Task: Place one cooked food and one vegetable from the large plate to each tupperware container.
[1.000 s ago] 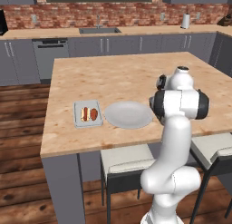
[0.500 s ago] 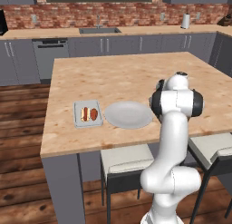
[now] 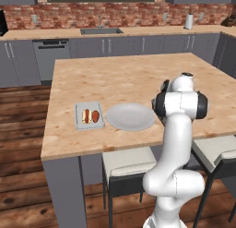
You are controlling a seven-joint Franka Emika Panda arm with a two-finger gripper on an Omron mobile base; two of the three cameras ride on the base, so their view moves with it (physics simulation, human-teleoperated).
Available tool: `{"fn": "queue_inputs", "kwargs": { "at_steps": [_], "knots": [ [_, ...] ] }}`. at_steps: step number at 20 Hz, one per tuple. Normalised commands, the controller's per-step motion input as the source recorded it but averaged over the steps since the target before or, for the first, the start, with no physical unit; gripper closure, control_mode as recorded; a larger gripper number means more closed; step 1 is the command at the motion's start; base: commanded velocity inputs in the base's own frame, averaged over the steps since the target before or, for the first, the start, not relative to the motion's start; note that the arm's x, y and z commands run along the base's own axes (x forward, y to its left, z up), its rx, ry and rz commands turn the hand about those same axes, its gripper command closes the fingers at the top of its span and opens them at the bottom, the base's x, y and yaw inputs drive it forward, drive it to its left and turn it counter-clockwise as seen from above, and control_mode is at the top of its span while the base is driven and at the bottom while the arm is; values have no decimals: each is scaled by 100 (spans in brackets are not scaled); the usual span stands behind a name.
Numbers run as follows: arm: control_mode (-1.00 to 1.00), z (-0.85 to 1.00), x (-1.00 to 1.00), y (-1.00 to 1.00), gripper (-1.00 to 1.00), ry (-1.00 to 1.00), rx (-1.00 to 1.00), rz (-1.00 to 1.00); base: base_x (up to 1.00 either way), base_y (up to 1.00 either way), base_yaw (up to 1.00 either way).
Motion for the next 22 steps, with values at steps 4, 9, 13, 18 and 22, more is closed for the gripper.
{"fn": "queue_inputs", "kwargs": {
  "at_steps": [4, 9, 13, 18, 22],
  "knots": [
    [-100, 29, -38, 6, -100, -19, -1, 0, 0, 0, 0],
    [-100, 61, -62, 29, -100, -23, -1, 0, 0, 0, 0],
    [-100, 64, -78, 86, -100, -31, -1, 0, 0, 0, 0],
    [-100, 93, -80, 91, -100, -19, 0, -1, 0, 0, 0],
    [-100, 100, -89, 89, -100, 3, 12, 0, 0, 0, 0]
  ]
}}
